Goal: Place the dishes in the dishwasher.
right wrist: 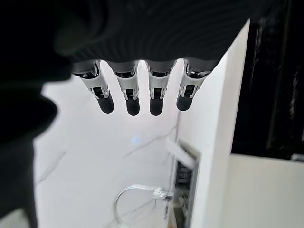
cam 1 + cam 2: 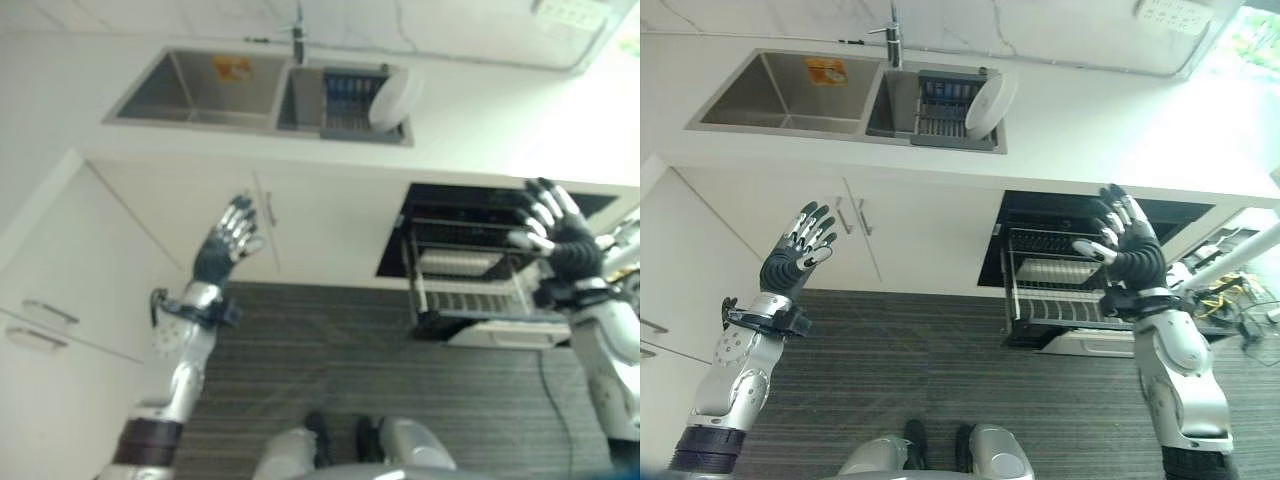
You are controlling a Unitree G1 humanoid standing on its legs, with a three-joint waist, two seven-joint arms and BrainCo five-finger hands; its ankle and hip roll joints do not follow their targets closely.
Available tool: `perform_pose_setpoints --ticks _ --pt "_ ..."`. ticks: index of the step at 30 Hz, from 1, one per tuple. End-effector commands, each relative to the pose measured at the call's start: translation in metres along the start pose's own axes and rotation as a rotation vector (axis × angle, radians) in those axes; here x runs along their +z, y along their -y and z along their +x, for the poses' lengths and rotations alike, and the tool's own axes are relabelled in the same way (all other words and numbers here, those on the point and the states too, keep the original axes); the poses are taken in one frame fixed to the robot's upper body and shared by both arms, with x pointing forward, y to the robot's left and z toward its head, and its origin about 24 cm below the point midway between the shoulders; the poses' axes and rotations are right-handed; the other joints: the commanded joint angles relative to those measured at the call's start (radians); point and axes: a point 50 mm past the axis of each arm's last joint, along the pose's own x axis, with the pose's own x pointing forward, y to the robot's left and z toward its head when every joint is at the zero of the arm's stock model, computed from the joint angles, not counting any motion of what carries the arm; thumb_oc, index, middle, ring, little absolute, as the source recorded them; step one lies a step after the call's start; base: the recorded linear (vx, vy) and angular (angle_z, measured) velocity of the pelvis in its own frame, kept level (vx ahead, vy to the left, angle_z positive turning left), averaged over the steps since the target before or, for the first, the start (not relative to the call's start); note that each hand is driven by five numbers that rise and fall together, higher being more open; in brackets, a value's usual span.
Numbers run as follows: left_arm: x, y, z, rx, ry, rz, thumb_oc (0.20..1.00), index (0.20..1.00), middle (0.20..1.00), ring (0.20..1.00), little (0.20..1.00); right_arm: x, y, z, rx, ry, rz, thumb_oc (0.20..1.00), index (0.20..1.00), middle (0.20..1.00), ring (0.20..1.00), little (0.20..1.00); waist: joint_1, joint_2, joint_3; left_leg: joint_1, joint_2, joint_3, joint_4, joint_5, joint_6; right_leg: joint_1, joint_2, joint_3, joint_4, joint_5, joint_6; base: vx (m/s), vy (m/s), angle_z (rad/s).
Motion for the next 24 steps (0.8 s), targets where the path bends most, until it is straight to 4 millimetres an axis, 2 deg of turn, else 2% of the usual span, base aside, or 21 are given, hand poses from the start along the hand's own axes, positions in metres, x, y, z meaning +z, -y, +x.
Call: perform_pose_setpoints --ticks 1,2,6,12,13,16,17,18,19,20,21,22,23,24 --pt "0.023 0.011 0.005 -0.102 0.104 0.083 1.0 1.0 1.0 1.0 1.0 0.022 0.004 0.018 -0.036 0.162 0.016 1.0 1.0 1.0 1.0 1.0 0.002 -0.009 -0.055 -0.023 0.09 -0.154 0.09 -0.1 -0.111 0.066 -0.047 -0.002 -0.137 0.059 0.074 0.0 -0.108 0.22" --pt "0.026 0.013 0.007 -0.109 0.117 0.068 1.0 1.0 1.0 1.0 1.0 0.024 0.0 0.022 -0.049 0.175 0.027 1.0 1.0 1.0 1.0 1.0 0.009 0.003 -0.064 -0.025 0.082 -0.164 0.09 -0.094 -0.115 0.062 -0.054 -0.003 -0.137 0.064 0.082 0.02 -0.108 0.22" --pt "0.024 0.017 0.01 -0.118 0.109 0.045 1.0 1.0 1.0 1.0 1.0 0.019 -0.015 0.028 -0.023 0.159 0.038 1.0 1.0 1.0 1.0 1.0 0.004 0.025 -0.083 -0.019 0.089 -0.136 0.09 -0.093 -0.115 0.075 -0.054 -0.011 -0.137 0.052 0.073 0.03 -0.073 0.07" --pt "0.026 0.016 0.011 -0.104 0.122 0.048 1.0 1.0 1.0 1.0 1.0 0.012 -0.008 0.023 -0.013 0.114 0.001 1.0 1.0 1.0 1.0 1.0 -0.017 0.034 -0.098 0.011 0.103 -0.087 0.09 -0.094 -0.122 0.082 -0.046 0.0 -0.137 0.032 0.063 0.05 -0.135 -0.14" --pt "0.027 0.015 0.01 -0.102 0.127 0.041 1.0 1.0 1.0 1.0 1.0 0.014 -0.007 0.023 -0.006 0.115 -0.01 1.0 1.0 1.0 1.0 1.0 -0.014 0.029 -0.093 0.025 0.104 -0.069 0.09 -0.068 -0.138 0.085 -0.053 -0.002 -0.137 0.029 0.057 0.07 -0.145 -0.13" --pt "0.028 0.02 0.013 -0.118 0.135 0.029 1.0 1.0 1.0 1.0 1.0 0.015 -0.004 0.026 -0.008 0.118 -0.038 1.0 1.0 1.0 1.0 1.0 -0.002 -0.009 -0.061 0.036 0.112 -0.016 0.109 0.1 -0.193 0.109 -0.095 0.002 -0.137 0.03 0.03 0.06 -0.127 -0.1" --pt "0.028 0.022 0.014 -0.126 0.133 0.034 1.0 1.0 1.0 1.0 1.0 0.016 -0.004 0.027 -0.012 0.121 -0.044 1.0 1.0 1.0 1.0 1.0 -0.001 -0.013 -0.051 0.02 0.128 -0.007 0.131 0.121 -0.203 0.115 -0.102 -0.004 -0.137 0.034 0.028 0.02 -0.014 -0.12" --pt "0.027 0.023 0.015 -0.131 0.131 0.031 1.0 1.0 1.0 1.0 1.0 0.019 -0.004 0.03 -0.007 0.126 -0.044 1.0 1.0 1.0 1.0 1.0 -0.005 -0.015 -0.04 0.009 0.163 0.019 0.11 0.111 -0.196 0.123 -0.115 -0.015 -0.137 0.035 0.031 0.04 0.095 0.08" --pt "0.027 0.022 0.014 -0.124 0.127 0.016 1.0 1.0 1.0 1.0 1.0 0.019 -0.006 0.032 -0.001 0.12 -0.051 1.0 1.0 1.0 1.0 1.0 -0.009 0.0 -0.037 -0.004 0.199 0.037 0.09 0.077 -0.186 0.129 -0.113 -0.024 -0.137 0.029 0.041 0.08 0.237 0.2" --pt "0.026 0.019 0.013 -0.109 0.127 0.007 1.0 1.0 1.0 1.0 1.0 0.018 -0.008 0.034 0.01 0.114 -0.063 1.0 1.0 1.0 1.0 1.0 -0.007 0.025 -0.037 -0.049 0.237 0.016 0.09 0.043 -0.188 0.134 -0.096 -0.021 -0.137 0.018 0.048 0.15 0.35 0.22" --pt "0.024 0.017 0.011 -0.089 0.124 -0.008 1.0 1.0 1.0 1.0 1.0 0.017 -0.009 0.034 0.023 0.109 -0.073 1.0 1.0 1.0 1.0 1.0 -0.005 0.042 -0.042 -0.084 0.254 -0.029 0.09 0.026 -0.194 0.137 -0.079 -0.002 -0.137 0.004 0.051 0.2 0.389 -0.02" --pt "0.022 0.015 0.009 -0.076 0.121 -0.026 1.0 1.0 1.0 1.0 1.0 0.017 -0.008 0.034 0.031 0.105 -0.082 1.0 1.0 1.0 1.0 1.0 0.002 0.055 -0.048 -0.126 0.272 -0.091 0.09 0.029 -0.208 0.146 -0.063 0.019 -0.137 -0.013 0.051 0.28 0.407 -0.23" --pt "0.019 0.014 0.005 -0.067 0.118 -0.047 1.0 1.0 1.0 1.0 1.0 0.017 -0.006 0.033 0.037 0.102 -0.091 1.0 1.0 1.0 1.0 1.0 0.013 0.066 -0.047 -0.171 0.292 -0.156 0.09 0.061 -0.228 0.166 -0.046 0.048 -0.137 -0.037 0.046 0.28 0.358 -0.26" --pt "0.016 0.013 0.002 -0.063 0.119 -0.053 1.0 1.0 1.0 1.0 1.0 0.018 -0.005 0.034 0.041 0.104 -0.094 1.0 1.0 1.0 1.0 1.0 0.014 0.073 -0.044 -0.19 0.308 -0.177 0.09 0.084 -0.238 0.18 -0.035 0.063 -0.137 -0.05 0.041 0.27 0.349 -0.3"
